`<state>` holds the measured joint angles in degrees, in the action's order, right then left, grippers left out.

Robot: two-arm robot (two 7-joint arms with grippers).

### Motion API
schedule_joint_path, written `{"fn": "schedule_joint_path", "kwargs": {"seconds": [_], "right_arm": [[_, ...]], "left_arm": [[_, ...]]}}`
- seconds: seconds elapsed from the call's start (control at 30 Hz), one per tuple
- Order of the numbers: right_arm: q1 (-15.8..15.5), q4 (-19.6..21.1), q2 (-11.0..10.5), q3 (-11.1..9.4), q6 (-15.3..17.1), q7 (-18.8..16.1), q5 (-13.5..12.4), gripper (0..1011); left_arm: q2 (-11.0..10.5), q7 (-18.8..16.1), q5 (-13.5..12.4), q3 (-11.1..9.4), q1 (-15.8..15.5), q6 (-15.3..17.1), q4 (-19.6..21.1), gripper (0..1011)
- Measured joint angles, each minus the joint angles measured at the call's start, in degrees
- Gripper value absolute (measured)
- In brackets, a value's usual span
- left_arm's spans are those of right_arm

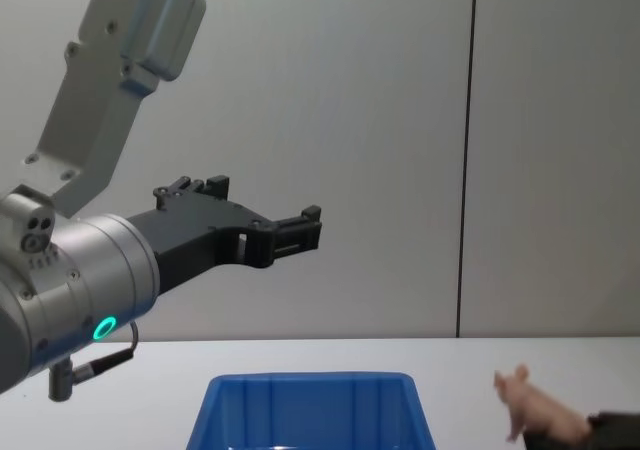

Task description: Pick up the two dolls from the table and place them into the box.

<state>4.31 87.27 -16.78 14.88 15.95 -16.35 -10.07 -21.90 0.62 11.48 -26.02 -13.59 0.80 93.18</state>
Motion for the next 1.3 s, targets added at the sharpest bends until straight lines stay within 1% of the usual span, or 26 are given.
{"fn": "schedule_joint_path", "kwargs": {"seconds": [0.03, 0.13, 0.2, 0.3, 0.33, 0.53, 0.73, 0.77, 0.8, 0.83, 0.87, 0.9, 1.0, 1.1, 1.2, 1.3], "right_arm": [[0.0, 0.0, 0.0, 0.0, 0.0, 0.0, 0.0, 383], [0.19, 0.98, -0.59, -0.63, -1.99, -0.63, -0.33, 383], [0.35, 1.36, -0.76, -0.83, -2.56, -1.01, -0.45, 383], [0.97, 2.15, -1.12, -1.25, -4.32, -2.73, -0.89, 383], [0.97, 2.15, -1.12, -1.25, -4.32, -2.73, -0.89, 383], [2.48, 2.93, -1.27, -1.54, -6.07, -6.63, -1.92, 383], [3.94, 3.03, -0.92, -1.41, -6.36, -10.32, -2.96, 383], [4.45, 3.01, -0.73, -1.29, -6.28, -11.37, -3.27, 383], [4.45, 3.01, -0.73, -1.29, -6.28, -11.37, -3.27, 382], [4.93, 2.85, -0.52, -1.14, -6.04, -12.55, -3.61, 383], [5.16, 2.76, -0.42, -1.06, -5.95, -12.87, -3.7, 382], [5.68, 2.53, -0.15, -0.9, -5.52, -14.12, -4.02, 382], [6.54, 2.08, 0.3, -0.59, -4.77, -15.77, -4.42, 383], [8.22, 0.87, 1.28, 0.13, -3.08, -18.44, -4.94, 383], [9.47, -0.17, 2.08, 0.72, -1.37, -20.36, -5.12, 382], [10.53, -1.18, 2.77, 1.24, 0.06, -21.58, -5.13, 383]], "left_arm": [[0.0, 0.0, 0.0, 0.0, 0.0, 0.0, 0.0, 1000], [0.0, 0.0, 0.0, 0.0, 0.0, 0.0, 0.0, 1000], [0.0, 0.0, 0.0, 0.0, 0.0, 0.0, 0.0, 1000], [0.0, 0.0, 0.0, 0.0, 0.0, 0.0, 0.0, 1000], [0.0, 0.0, 0.0, 0.0, 0.0, 0.0, 0.0, 1000], [0.0, 0.0, 0.0, 0.0, 0.0, 0.0, 0.0, 1000], [0.0, 0.0, 0.0, 0.0, 0.0, 0.0, 0.0, 1000], [0.0, 0.0, 0.0, 0.0, 0.0, 0.0, 0.0, 1000], [0.0, 0.0, 0.0, 0.0, 0.0, 0.0, 0.0, 1000], [0.0, 0.0, 0.0, 0.0, 0.0, 0.0, 0.0, 1000], [0.0, 0.0, 0.0, 0.0, 0.0, 0.0, 0.0, 1000], [0.0, 0.0, 0.0, 0.0, 0.0, 0.0, 0.0, 1001], [0.0, 0.0, 0.0, 0.0, 0.0, 0.0, 0.0, 1000], [0.0, 0.0, 0.0, 0.0, 0.0, 0.0, 0.0, 1001], [0.0, 0.0, 0.0, 0.0, 0.0, 0.0, 0.0, 1000], [0.0, 0.0, 0.0, 0.0, 0.0, 0.0, 0.0, 1001]]}}
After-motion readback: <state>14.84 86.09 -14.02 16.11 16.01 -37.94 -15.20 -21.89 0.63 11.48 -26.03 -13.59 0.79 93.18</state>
